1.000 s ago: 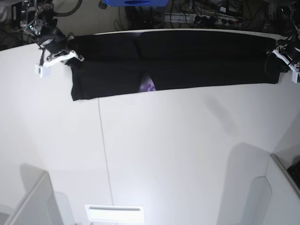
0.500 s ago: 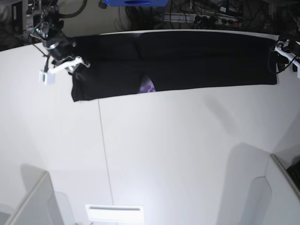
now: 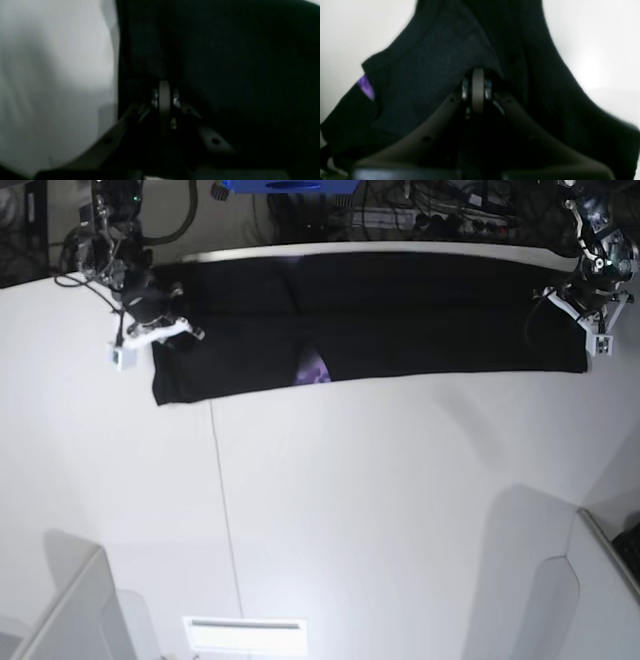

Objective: Fold the T-shirt properly
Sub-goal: 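Release the strip and move both grippers to its two ends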

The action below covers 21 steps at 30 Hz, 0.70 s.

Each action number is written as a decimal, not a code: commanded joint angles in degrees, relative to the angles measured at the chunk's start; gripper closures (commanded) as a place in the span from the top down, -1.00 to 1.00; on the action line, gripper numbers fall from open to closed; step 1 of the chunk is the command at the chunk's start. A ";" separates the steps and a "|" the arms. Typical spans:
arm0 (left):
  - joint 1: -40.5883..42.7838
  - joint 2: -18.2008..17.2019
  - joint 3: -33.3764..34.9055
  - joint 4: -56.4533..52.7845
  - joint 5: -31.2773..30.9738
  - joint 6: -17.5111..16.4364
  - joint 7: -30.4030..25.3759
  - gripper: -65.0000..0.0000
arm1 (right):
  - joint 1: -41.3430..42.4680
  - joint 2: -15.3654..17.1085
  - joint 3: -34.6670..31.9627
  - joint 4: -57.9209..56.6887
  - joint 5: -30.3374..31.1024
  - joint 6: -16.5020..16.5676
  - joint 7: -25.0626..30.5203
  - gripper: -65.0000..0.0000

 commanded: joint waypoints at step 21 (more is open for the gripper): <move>-19.97 -0.75 1.57 -3.98 5.77 -0.30 7.26 -1.00 | 17.45 0.37 -0.34 -2.61 -0.99 -0.85 -0.53 -1.00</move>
